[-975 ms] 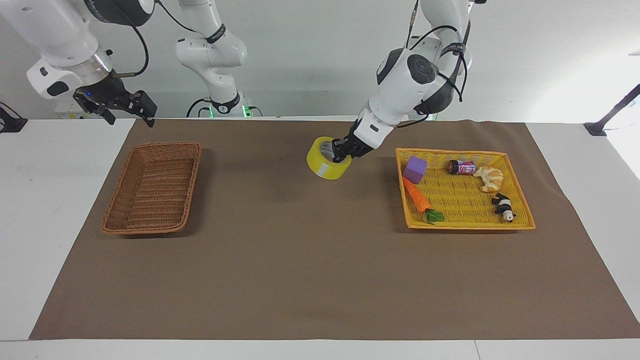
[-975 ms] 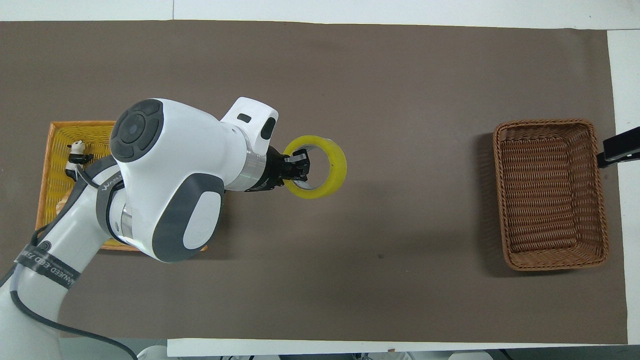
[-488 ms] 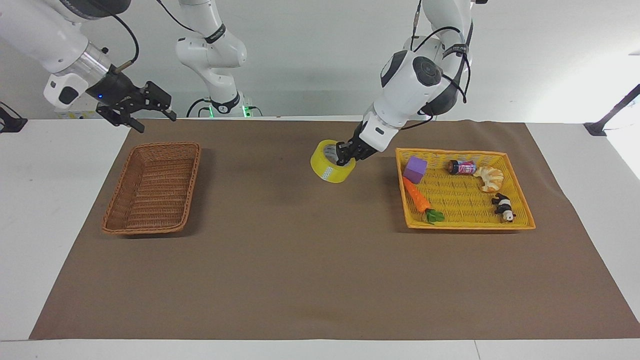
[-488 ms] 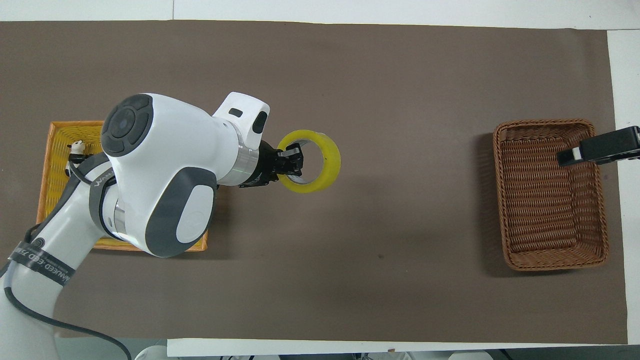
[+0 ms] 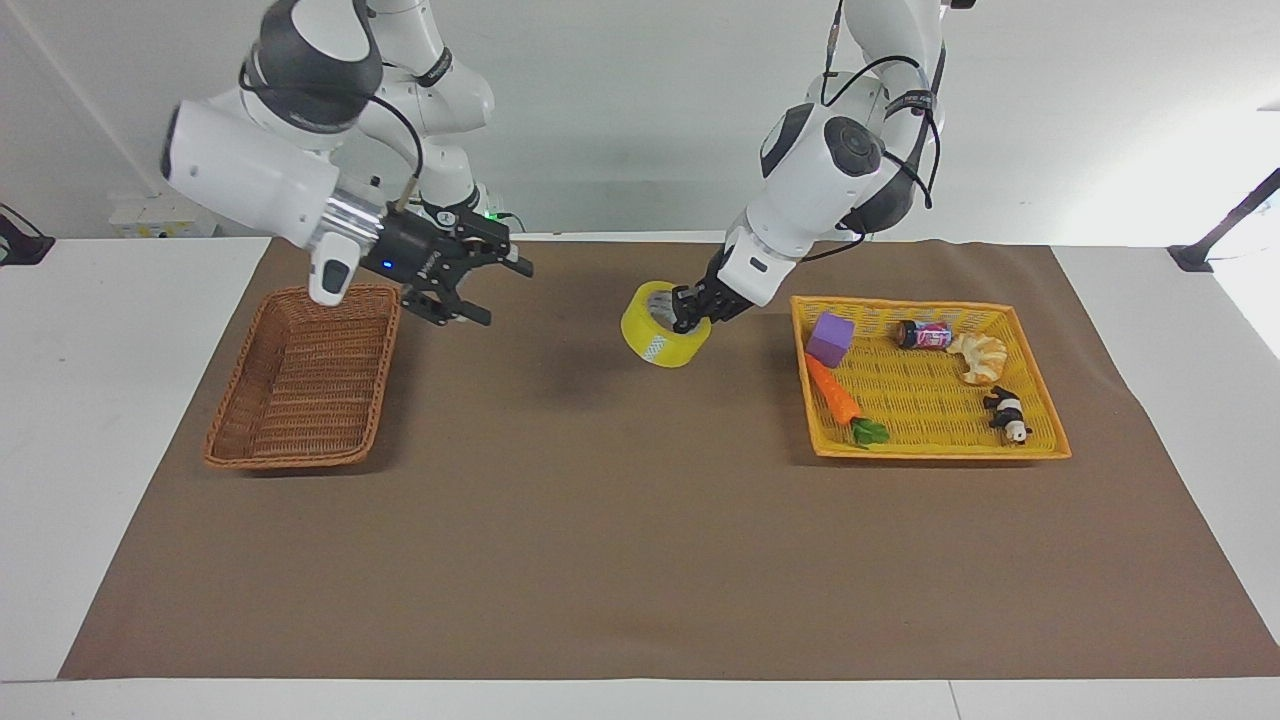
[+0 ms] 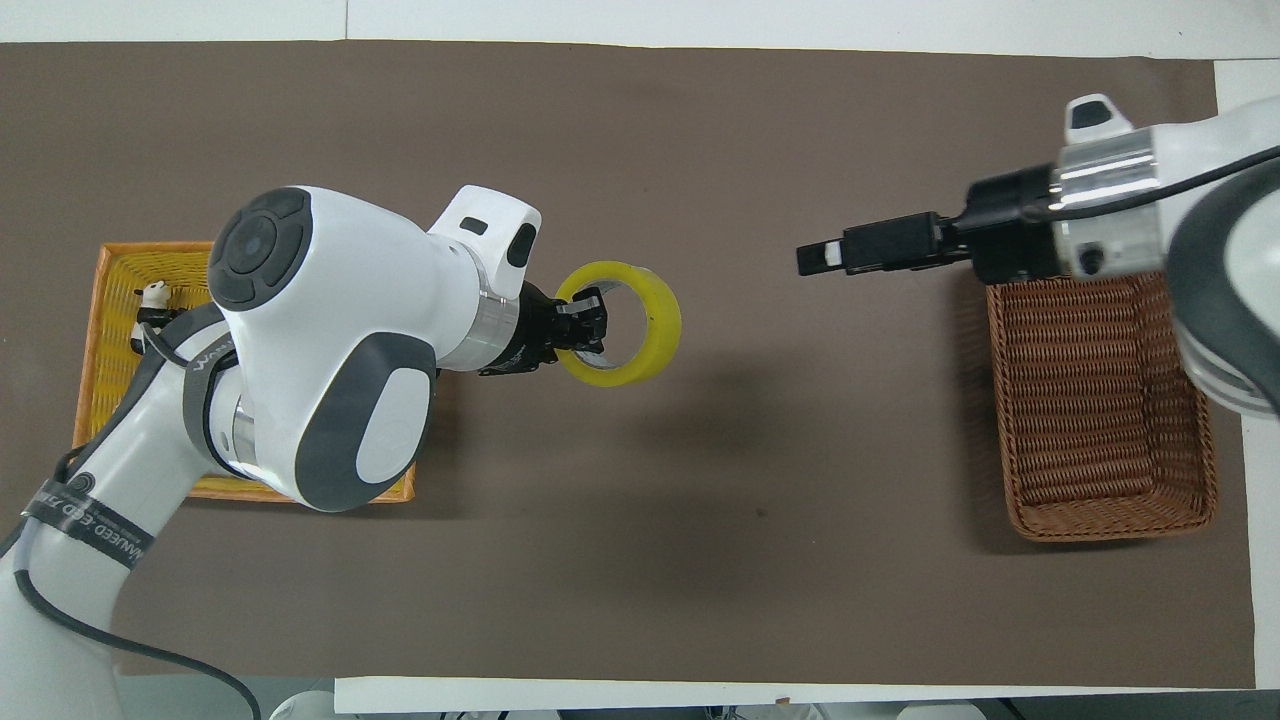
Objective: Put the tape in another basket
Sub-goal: 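Hold the tape with the left gripper while the right gripper reaches it, then close the right gripper on the tape rim beside the left gripper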
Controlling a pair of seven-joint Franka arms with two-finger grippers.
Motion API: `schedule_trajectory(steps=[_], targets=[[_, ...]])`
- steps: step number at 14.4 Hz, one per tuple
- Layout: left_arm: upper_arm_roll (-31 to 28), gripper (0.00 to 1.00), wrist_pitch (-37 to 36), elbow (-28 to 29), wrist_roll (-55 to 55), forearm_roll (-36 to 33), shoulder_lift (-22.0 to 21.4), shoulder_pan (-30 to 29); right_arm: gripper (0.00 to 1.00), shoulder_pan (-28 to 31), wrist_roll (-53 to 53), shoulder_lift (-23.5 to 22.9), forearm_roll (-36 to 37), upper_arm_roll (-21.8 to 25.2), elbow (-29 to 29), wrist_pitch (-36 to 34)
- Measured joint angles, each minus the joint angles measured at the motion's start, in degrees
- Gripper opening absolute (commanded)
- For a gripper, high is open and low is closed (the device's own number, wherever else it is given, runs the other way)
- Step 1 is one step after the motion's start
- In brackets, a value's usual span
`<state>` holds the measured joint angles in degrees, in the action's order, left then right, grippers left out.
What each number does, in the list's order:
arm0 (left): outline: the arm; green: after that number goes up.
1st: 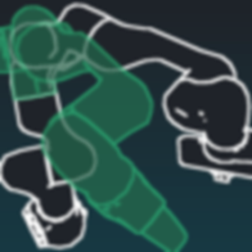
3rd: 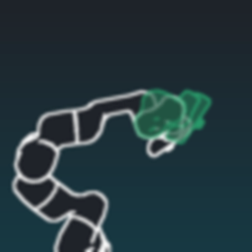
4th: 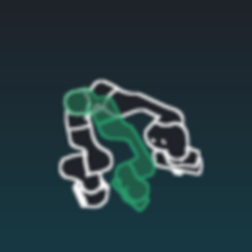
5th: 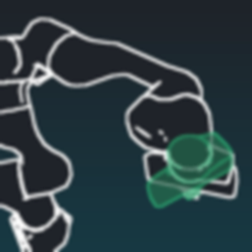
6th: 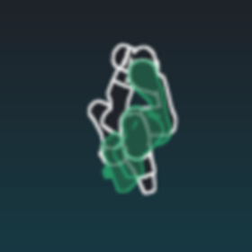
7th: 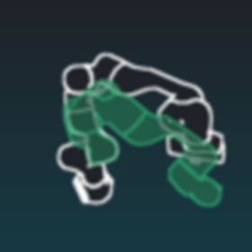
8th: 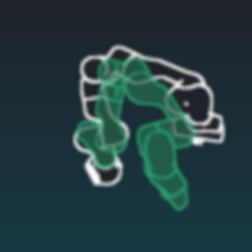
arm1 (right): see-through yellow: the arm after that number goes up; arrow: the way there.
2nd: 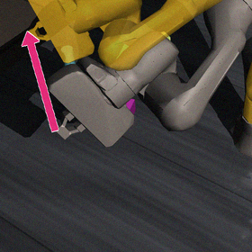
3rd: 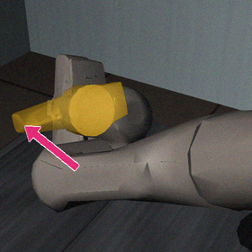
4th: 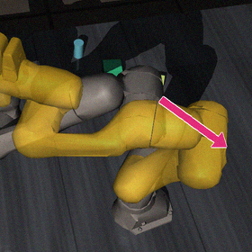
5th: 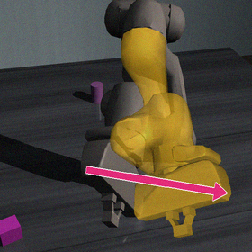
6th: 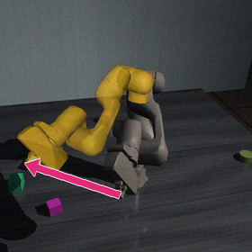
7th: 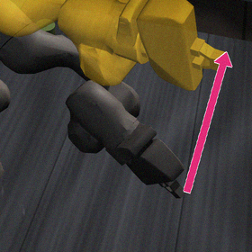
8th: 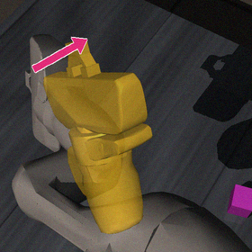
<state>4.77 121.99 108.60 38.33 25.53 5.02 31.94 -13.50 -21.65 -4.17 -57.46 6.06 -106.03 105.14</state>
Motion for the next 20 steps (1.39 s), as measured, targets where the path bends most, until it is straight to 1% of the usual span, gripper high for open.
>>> schedule_trajectory(steps=[2, 3, 4, 9, 13, 20], targets=[[0.00, 0.00, 0.00, 0.00, 0.00, 0.00, 0.10, 0.00, 1.00, -2.05, -2.72, -3.46, -8.08, -0.03, -0.78, 1.81], [0.00, 0.00, -0.01, 0.00, 0.00, 0.00, 0.12, 0.00, 1.00, -2.70, -3.33, -4.63, -10.92, 0.02, -0.97, 3.08], [-0.01, 0.00, -0.02, 0.01, 0.00, 0.00, 0.14, 0.00, 1.00, -3.39, -3.07, -5.19, -12.13, 0.06, -1.11, 3.70], [-0.08, 0.00, -0.06, 0.06, 0.00, 0.00, 0.18, -0.01, 1.00, -8.44, 0.89, -5.28, -13.26, 0.09, -3.28, 5.86], [-0.07, 0.00, -0.13, 0.08, 0.00, 0.00, 0.18, -0.01, 1.00, -8.50, 3.69, -5.27, -14.22, 0.46, -5.21, 5.46], [-0.08, 0.00, -0.91, 0.09, 0.00, 0.00, 0.18, -0.01, 1.00, -8.64, 5.22, -5.10, -14.41, 0.39, -5.24, 5.22]])
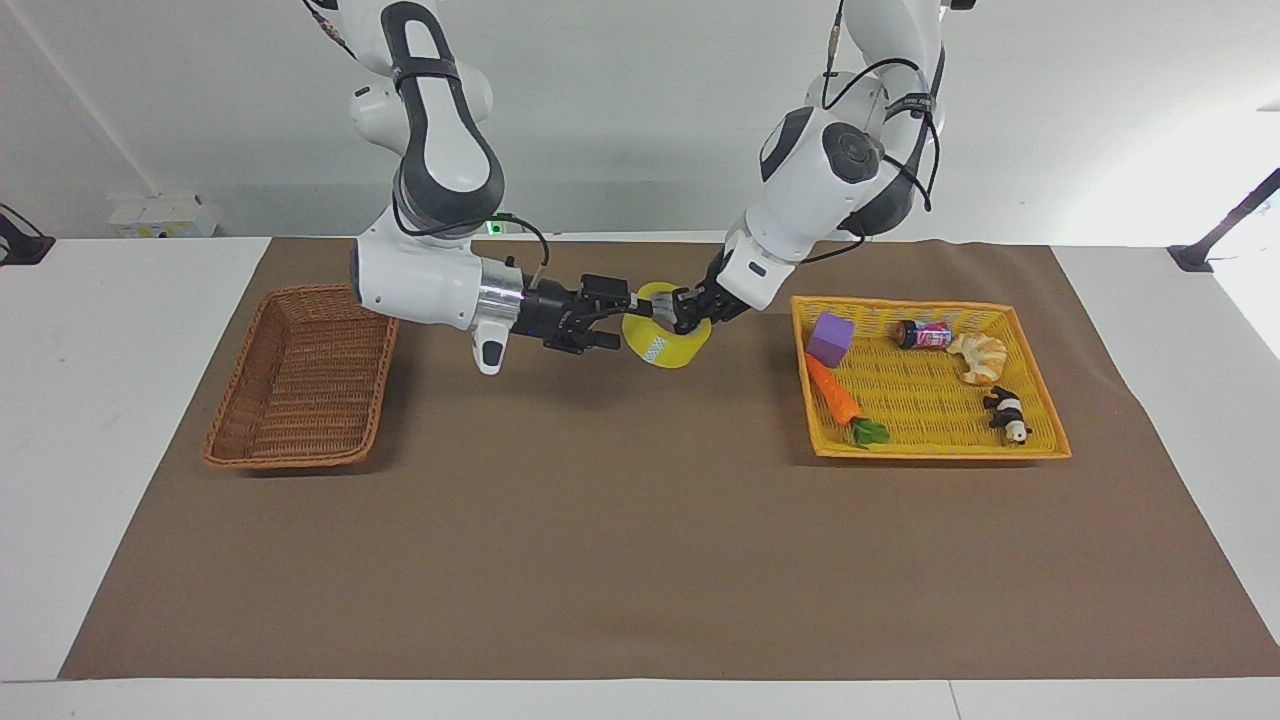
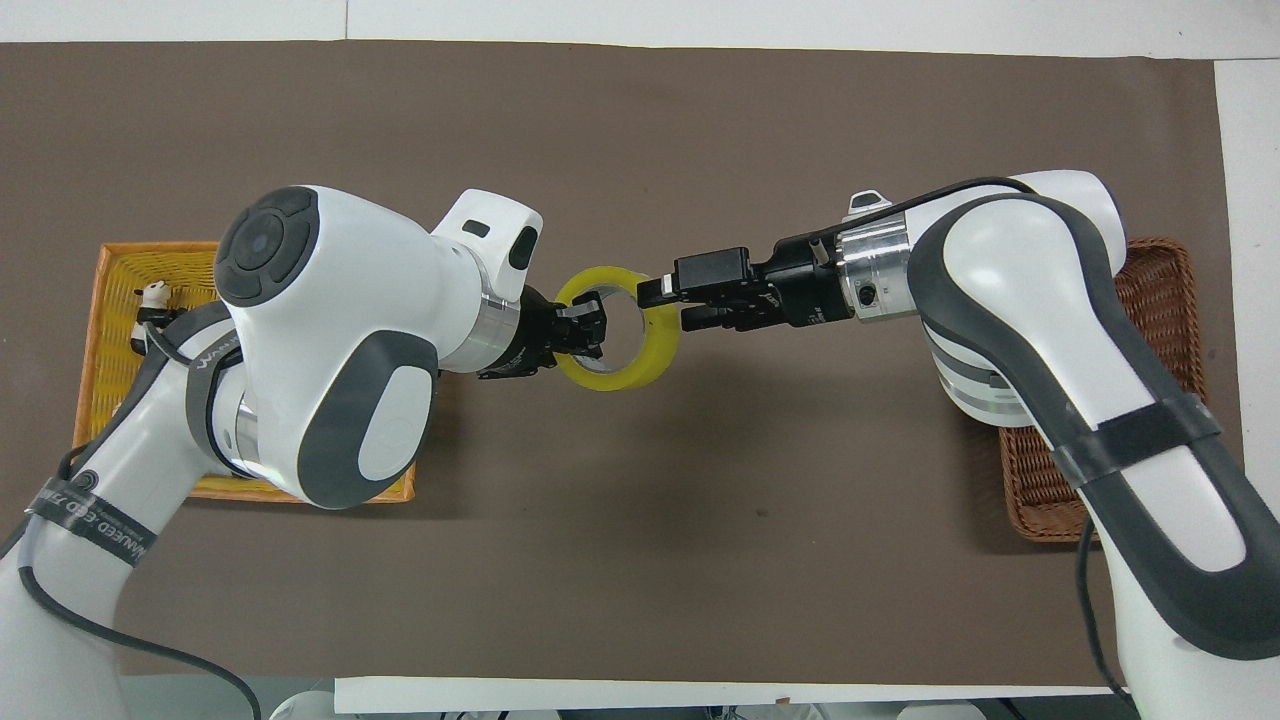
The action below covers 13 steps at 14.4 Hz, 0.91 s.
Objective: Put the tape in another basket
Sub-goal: 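Close the right gripper on the tape rim beside the left gripper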
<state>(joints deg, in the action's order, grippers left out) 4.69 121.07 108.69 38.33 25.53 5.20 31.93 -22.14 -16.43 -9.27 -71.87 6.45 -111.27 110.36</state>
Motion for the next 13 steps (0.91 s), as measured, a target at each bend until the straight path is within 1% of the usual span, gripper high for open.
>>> schedule_trajectory(steps=[4, 9, 10, 11, 13], targets=[[0.00, 0.00, -0.09, 0.00, 0.00, 0.00, 0.00, 0.00, 0.99, -0.92, 0.00, 0.08, 0.00, -0.13, 0.00, -0.08], [0.00, 0.00, -0.15, 0.00, 0.00, 0.00, 0.00, 0.00, 0.89, -1.48, 0.00, 0.08, 0.00, 0.02, 0.00, -0.10], [0.00, 0.00, -0.19, 0.00, 0.00, 0.00, 0.00, 0.00, 0.85, -1.48, 0.00, 0.09, 0.00, 0.08, 0.00, -0.11], [0.00, 0.00, -0.24, 0.01, 0.00, 0.00, 0.00, 0.00, 0.79, -1.49, -0.01, 0.10, 0.00, 0.07, 0.00, -0.12], [0.00, 0.00, -0.30, 0.09, 0.00, 0.00, 0.00, 0.00, 0.59, -1.50, -0.01, 0.10, 0.00, 0.07, 0.00, -0.13]])
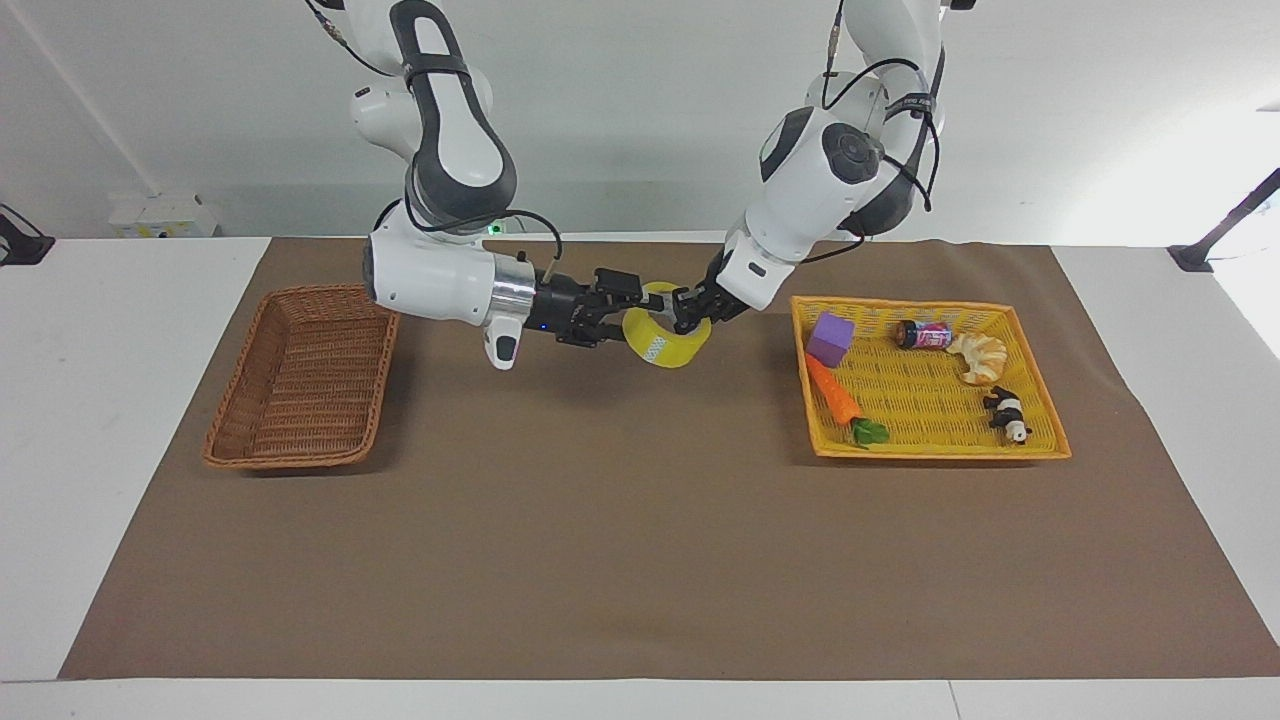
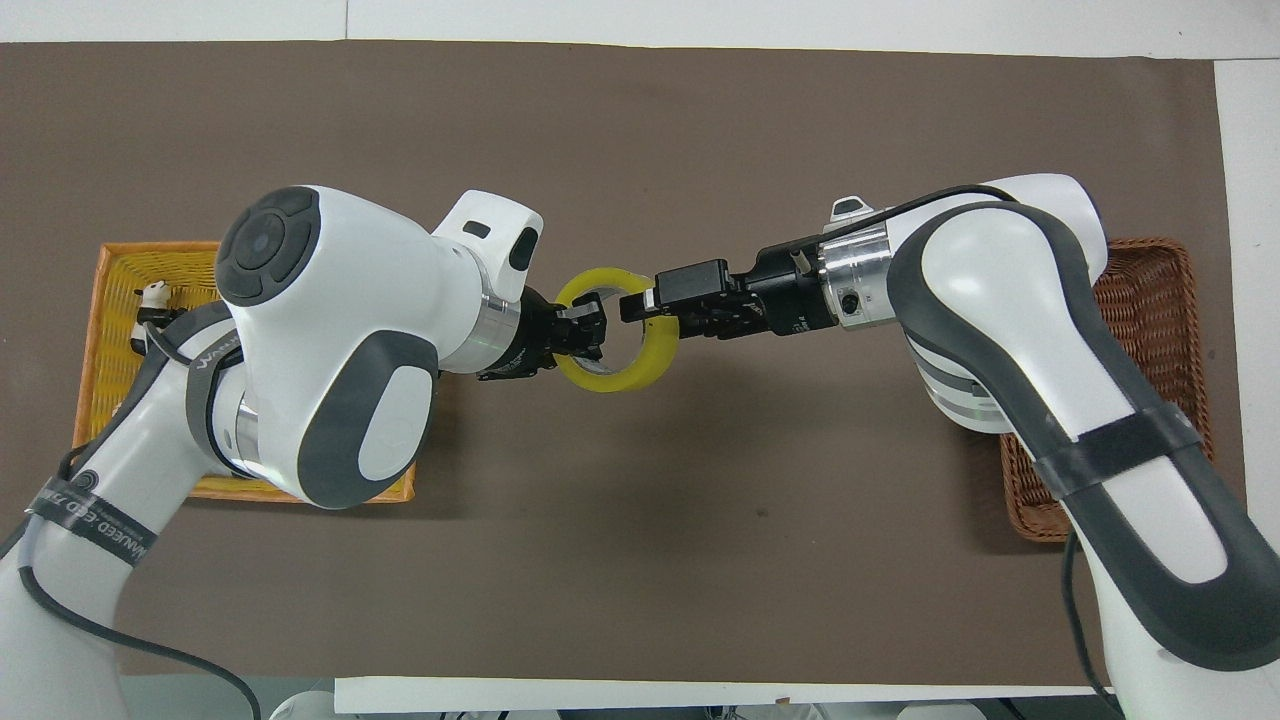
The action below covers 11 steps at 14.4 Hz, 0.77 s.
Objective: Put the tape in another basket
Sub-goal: 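Close the right gripper on the tape rim beside the left gripper, then carry the tape with the right gripper while the left gripper withdraws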
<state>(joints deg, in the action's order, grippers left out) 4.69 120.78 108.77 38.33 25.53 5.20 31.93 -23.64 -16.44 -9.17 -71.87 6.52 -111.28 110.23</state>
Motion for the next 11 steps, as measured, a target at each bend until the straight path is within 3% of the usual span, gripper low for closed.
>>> schedule_trajectory(steps=[1, 3, 5, 6, 7, 8, 11], targets=[[-0.01, 0.00, 0.00, 0.02, 0.00, 0.00, -0.01, -0.01, 0.45, 0.00, 0.00, -0.01, 0.06, 0.02, -0.04, 0.02], [-0.09, 0.00, -0.11, -0.02, 0.00, -0.01, -0.14, -0.02, 0.04, 0.03, -0.16, -0.03, 0.12, 0.18, -0.48, 0.08], [-0.10, 0.00, -0.18, -0.01, 0.00, -0.01, -0.13, -0.02, 0.00, 0.01, -0.16, -0.02, 0.12, 0.18, -0.51, 0.08], [-0.11, 0.11, -0.19, -0.01, 0.00, -0.01, -0.13, -0.02, 0.00, 0.00, -0.17, -0.02, 0.12, 0.18, -0.51, 0.08], [-0.11, 0.50, -0.20, -0.01, 0.00, -0.01, -0.13, -0.02, 0.00, 0.00, -0.18, -0.02, 0.12, 0.18, -0.51, 0.08], [-0.10, 0.97, -0.22, -0.02, 0.00, -0.01, -0.14, -0.02, 0.00, 0.01, -0.19, -0.02, 0.12, 0.18, -0.51, 0.08], [-0.11, 1.00, -1.12, -1.29, 3.38, -0.05, -0.23, -0.02, 0.00, -0.04, -0.19, 0.03, 0.12, 0.08, -0.51, 0.03]])
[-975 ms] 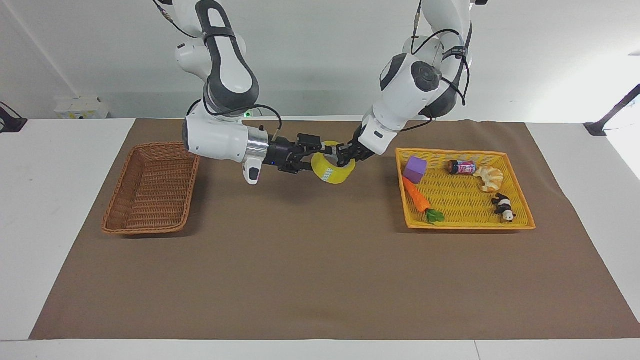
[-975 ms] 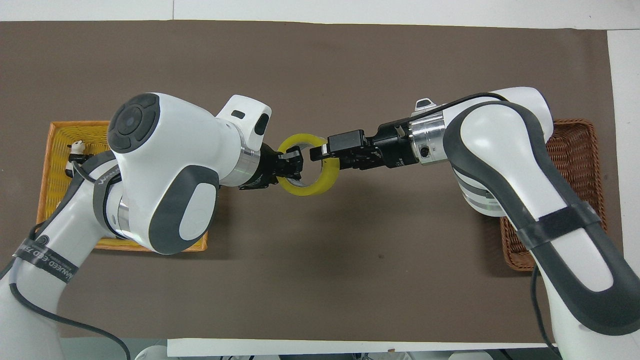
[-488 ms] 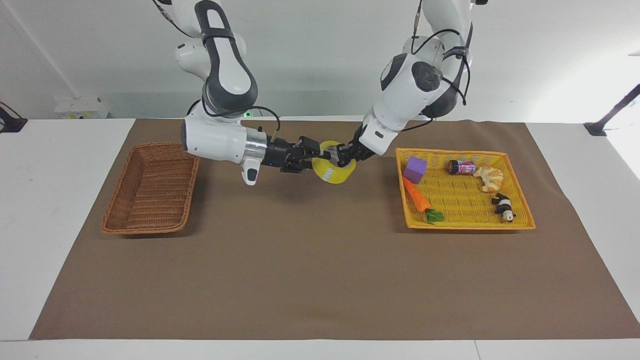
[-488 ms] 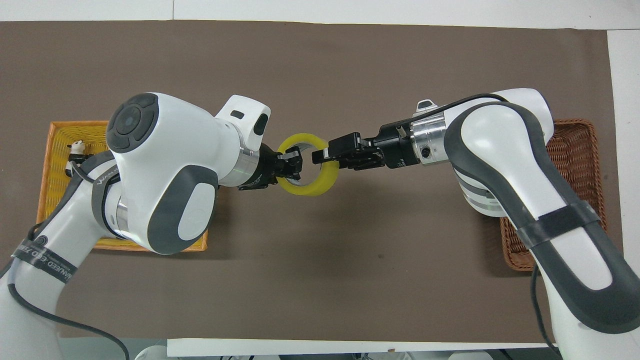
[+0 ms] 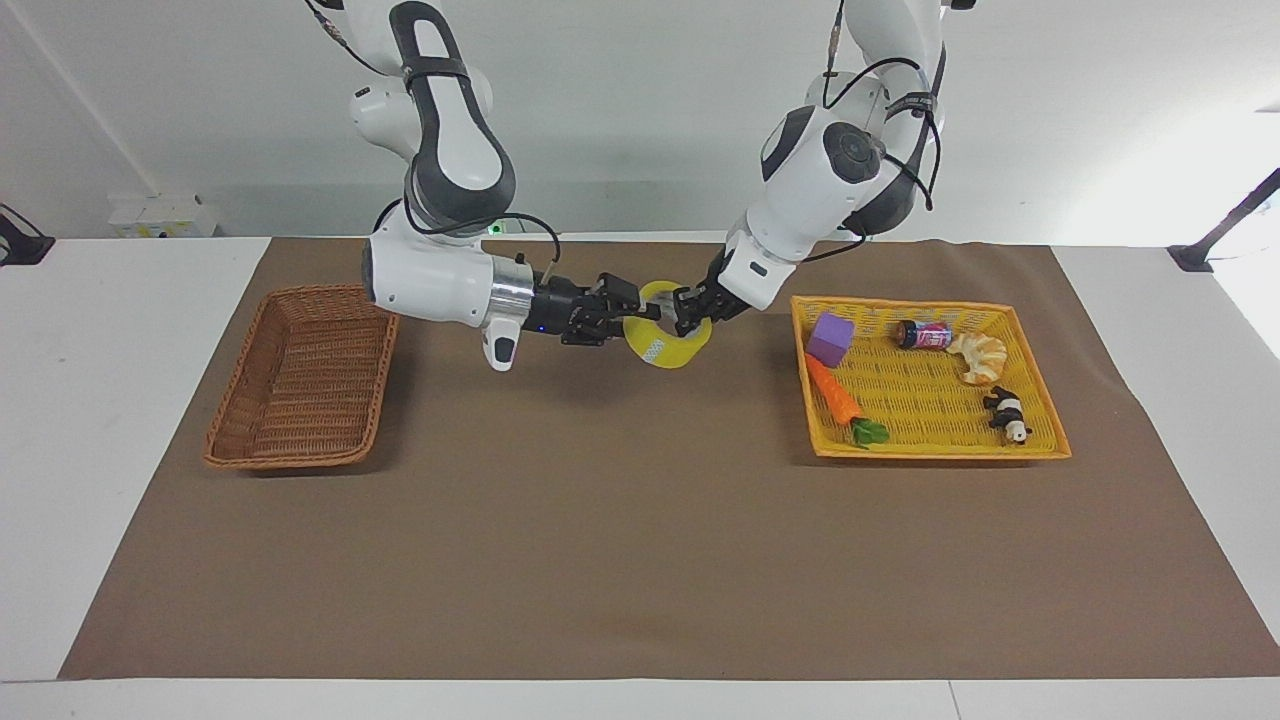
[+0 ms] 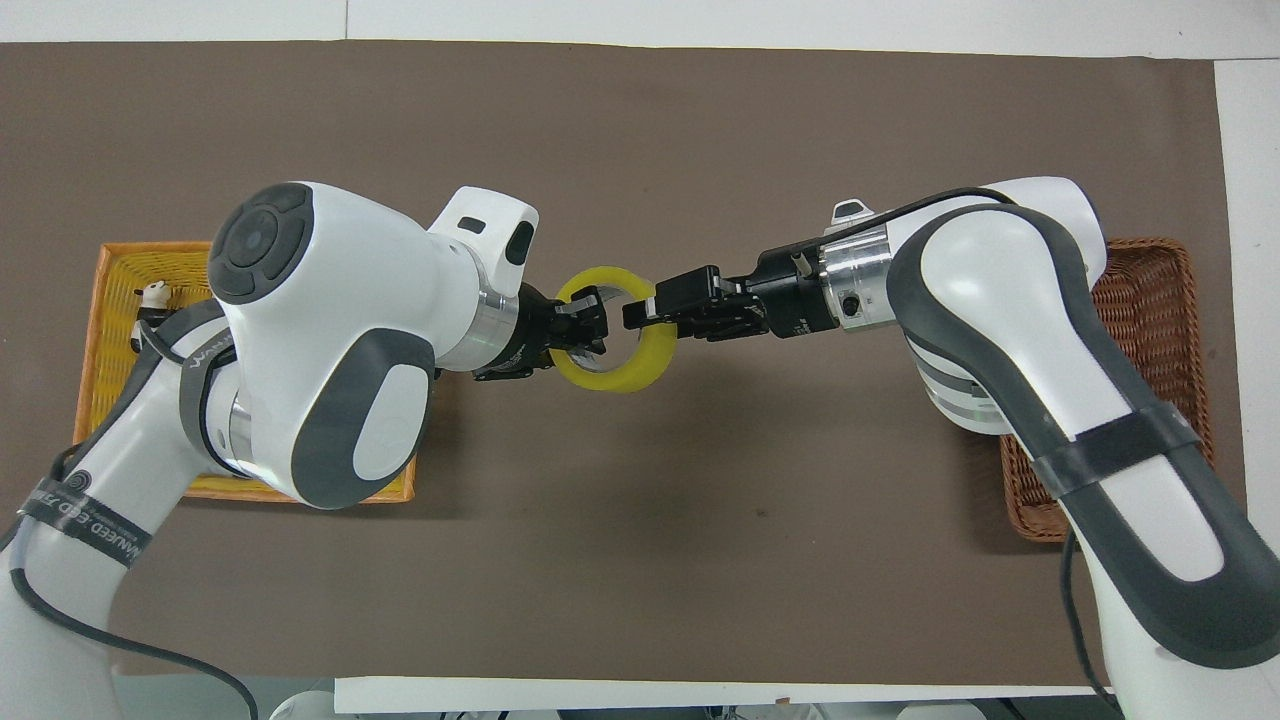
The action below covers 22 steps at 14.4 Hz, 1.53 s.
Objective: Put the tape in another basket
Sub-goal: 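Carry the tape with the right gripper while the left gripper withdraws, then lower the tape into the wicker basket with the right gripper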
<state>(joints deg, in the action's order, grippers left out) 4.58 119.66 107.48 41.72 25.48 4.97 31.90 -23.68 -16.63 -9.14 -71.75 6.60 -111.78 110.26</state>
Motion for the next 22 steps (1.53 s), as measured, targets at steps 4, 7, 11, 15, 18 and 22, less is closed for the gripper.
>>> schedule_trajectory(steps=[4, 7, 11, 15, 18, 22], targets=[[-1.31, 1.00, -13.53, -7.06, 2.04, -3.63, -2.74, -2.19, 0.00, 0.20, 0.00, 0.31, 2.88, 0.03, 0.02, -0.49], [-2.01, 1.00, -22.61, -8.44, -4.30, -8.49, -5.26, -9.24, 0.00, 4.01, -0.66, 0.97, 7.52, 0.17, 0.06, -4.40], [-2.47, 1.00, -29.83, -8.34, -23.42, -14.97, -5.45, -20.00, 0.00, 16.97, -4.19, 1.27, 13.67, 0.60, 0.20, -13.02], [-2.65, 1.00, -30.47, -8.25, -39.52, -19.51, -5.41, -29.80, 0.00, 31.30, -7.40, 1.29, 20.82, 0.85, 0.82, -18.64], [-2.68, 1.00, -30.47, -8.24, -44.81, -20.43, -5.41, -34.40, 0.00, 39.82, -9.84, 1.22, 25.93, 0.92, 1.64, -20.82], [-2.43, 1.00, -30.47, -8.24, -45.17, -20.62, -5.41, -35.03, 0.00, 49.03, -19.77, -2.61, 30.88, 0.92, 3.04, -24.70]])
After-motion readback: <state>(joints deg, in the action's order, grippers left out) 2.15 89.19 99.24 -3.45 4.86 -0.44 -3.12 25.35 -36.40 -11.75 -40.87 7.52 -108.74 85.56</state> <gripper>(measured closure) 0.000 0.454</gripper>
